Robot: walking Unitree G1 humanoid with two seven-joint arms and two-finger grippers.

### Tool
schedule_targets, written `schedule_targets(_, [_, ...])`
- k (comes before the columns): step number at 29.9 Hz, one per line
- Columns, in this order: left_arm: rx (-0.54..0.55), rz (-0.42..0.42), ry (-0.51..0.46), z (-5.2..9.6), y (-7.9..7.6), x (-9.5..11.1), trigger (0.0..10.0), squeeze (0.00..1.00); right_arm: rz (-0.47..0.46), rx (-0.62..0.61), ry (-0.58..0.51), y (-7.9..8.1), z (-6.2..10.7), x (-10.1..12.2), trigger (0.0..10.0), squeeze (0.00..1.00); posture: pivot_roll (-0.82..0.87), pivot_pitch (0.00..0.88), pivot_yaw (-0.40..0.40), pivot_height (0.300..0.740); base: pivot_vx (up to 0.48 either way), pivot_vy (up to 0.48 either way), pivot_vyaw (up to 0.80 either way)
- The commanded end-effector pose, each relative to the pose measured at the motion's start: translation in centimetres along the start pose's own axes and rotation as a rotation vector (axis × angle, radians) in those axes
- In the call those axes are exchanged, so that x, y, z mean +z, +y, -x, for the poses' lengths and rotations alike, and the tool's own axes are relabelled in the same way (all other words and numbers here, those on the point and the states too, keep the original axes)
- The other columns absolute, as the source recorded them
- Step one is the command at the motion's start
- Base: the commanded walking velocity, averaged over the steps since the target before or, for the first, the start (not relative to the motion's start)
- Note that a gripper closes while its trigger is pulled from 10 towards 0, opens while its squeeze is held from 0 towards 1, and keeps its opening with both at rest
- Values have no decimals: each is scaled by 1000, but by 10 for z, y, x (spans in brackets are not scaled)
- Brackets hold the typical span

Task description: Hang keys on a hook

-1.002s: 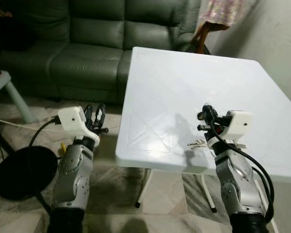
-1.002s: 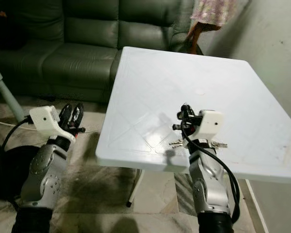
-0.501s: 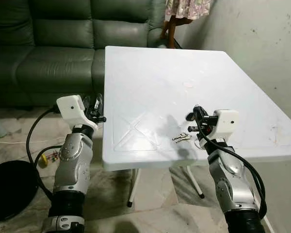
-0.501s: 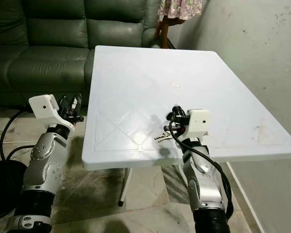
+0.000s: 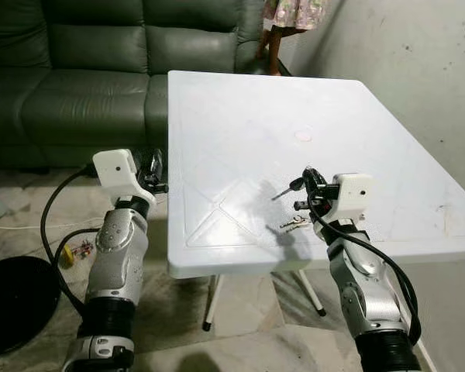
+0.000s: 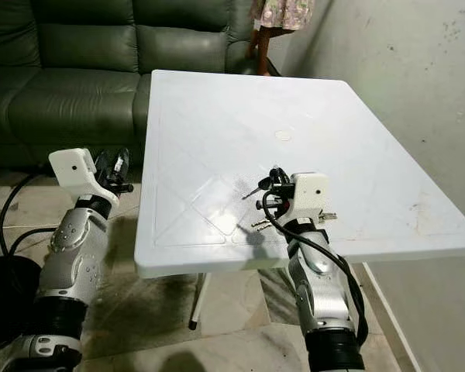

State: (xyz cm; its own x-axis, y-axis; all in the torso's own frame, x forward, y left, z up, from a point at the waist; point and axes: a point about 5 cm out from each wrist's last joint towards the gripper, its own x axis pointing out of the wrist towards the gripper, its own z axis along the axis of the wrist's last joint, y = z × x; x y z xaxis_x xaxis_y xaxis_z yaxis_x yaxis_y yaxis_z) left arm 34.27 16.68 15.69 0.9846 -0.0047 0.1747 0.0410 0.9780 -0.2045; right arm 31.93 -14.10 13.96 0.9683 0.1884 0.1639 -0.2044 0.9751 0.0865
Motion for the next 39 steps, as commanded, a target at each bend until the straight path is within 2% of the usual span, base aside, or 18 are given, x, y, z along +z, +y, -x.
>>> schedule_targets(1, [-12,33,-1,-2,-8,0,10000,0,10,-1,-7,-2,-1,2,10000,0,144,0,-96,740,0,0,-769])
schedule_targets(3, [-7,58,-7,-3,-10,0,10000,0,11,4,1,-2,-1,1,10000,0,144,0,-98,740,0,0,-769])
schedule_targets(9, [10,6,13,-3,-13,-2,10000,0,14,-3,1,-4,0,1,10000,0,143,0,-100,740,0,0,-768])
schedule_targets(16, [-2,1,7,-2,-13,-1,10000,0,15,-10,2,-5,2,1,10000,0,143,0,-100,740,0,0,-769])
schedule_targets(22, [-7,5,40,-1,-16,-4,10000,0,16,-12,9,-5,5,-1,10000,0,144,0,-100,740,0,0,-769])
schedule_targets(29, [-11,-37,67,8,-20,-10,10000,0,18,-25,18,-7,9,-3,10000,0,144,0,-98,740,0,0,-769])
schedule_targets(39, [-10,-51,97,21,-20,-17,10000,0,32,-45,44,-12,20,-10,10000,0,143,0,-96,740,0,0,-769])
